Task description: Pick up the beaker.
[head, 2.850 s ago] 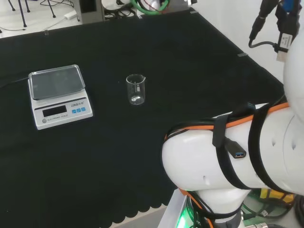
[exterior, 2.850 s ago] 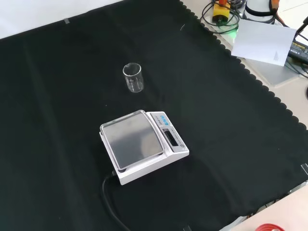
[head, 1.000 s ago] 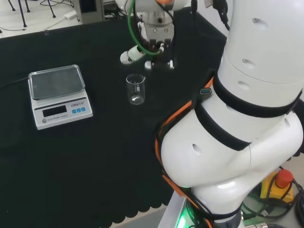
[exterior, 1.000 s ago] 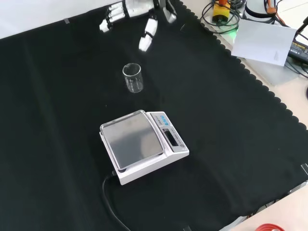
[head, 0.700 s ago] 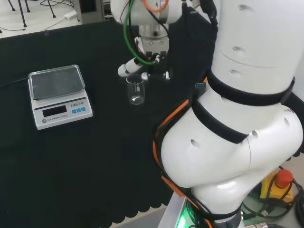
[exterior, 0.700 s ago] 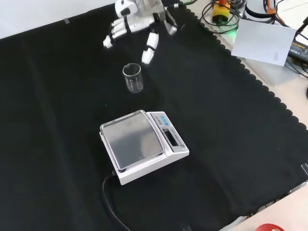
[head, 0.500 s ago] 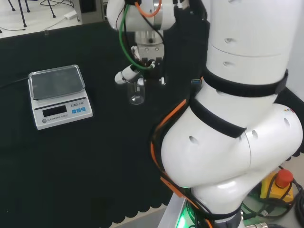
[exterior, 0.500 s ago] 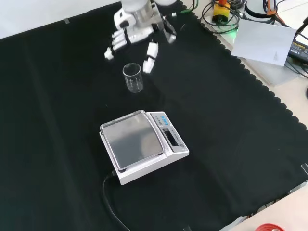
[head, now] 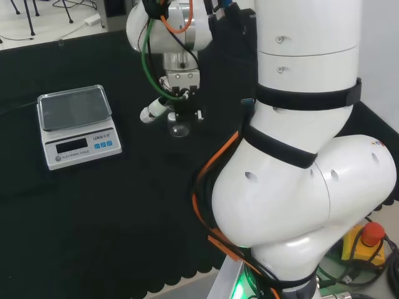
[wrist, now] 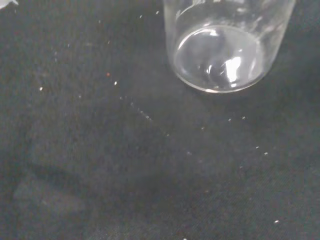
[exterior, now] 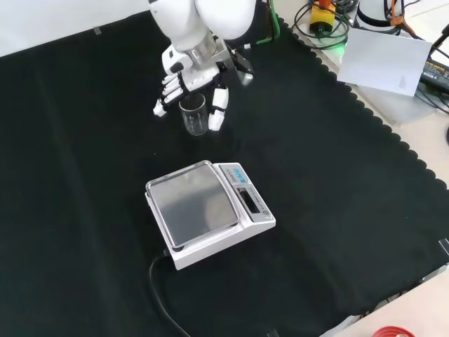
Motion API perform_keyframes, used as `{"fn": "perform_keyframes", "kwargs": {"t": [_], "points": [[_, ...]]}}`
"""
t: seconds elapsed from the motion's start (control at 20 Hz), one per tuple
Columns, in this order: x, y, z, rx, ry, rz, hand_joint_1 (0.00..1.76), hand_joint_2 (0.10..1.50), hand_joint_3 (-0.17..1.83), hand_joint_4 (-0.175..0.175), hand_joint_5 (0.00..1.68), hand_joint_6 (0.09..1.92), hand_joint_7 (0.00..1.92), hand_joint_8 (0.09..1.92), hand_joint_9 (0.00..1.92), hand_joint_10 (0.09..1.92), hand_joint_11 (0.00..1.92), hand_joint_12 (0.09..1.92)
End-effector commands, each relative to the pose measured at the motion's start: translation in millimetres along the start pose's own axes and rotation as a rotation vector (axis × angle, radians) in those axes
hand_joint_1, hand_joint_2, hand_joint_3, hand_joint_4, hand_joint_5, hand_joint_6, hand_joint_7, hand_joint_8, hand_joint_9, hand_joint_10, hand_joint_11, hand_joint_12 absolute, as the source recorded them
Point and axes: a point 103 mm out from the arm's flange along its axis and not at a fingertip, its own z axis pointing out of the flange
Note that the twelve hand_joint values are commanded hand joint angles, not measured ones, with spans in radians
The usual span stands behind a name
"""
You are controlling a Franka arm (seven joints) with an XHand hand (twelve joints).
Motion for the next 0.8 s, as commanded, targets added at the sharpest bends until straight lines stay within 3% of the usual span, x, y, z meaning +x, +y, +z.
{"fn": "perform_keyframes", "kwargs": {"t": [0.05, 0.3, 0.45, 0.6, 0.75, 0.8], "points": [[-5, 7, 8, 0.027, -0.042, 0.022, 0.52, 0.65, 0.12, 0.110, 0.00, 0.09, 0.00, 0.57, 0.15, 0.86, 0.00, 1.48], [-24, 9, 15, 0.046, -0.025, 0.060, 0.55, 0.65, 0.11, 0.110, 0.00, 0.09, 0.00, 0.56, 0.15, 0.86, 0.00, 1.47], [-25, 10, 21, 0.058, -0.021, 0.064, 0.66, 0.68, 0.13, 0.111, 0.04, 0.09, 0.02, 0.58, 0.19, 0.87, 0.01, 1.54], [-20, 13, 24, 0.030, -0.013, 0.071, 0.87, 0.67, 0.21, 0.112, 0.13, 0.09, 0.12, 0.64, 0.44, 0.80, 0.26, 1.52], [-16, 14, 26, -0.052, 0.032, 0.091, 1.03, 0.57, 0.49, 0.102, 0.30, 0.09, 0.36, 0.71, 0.79, 0.66, 0.61, 1.35], [-15, 14, 25, -0.089, 0.046, 0.099, 1.07, 0.55, 0.58, 0.107, 0.41, 0.30, 0.49, 0.75, 0.91, 0.61, 0.72, 1.29]]}}
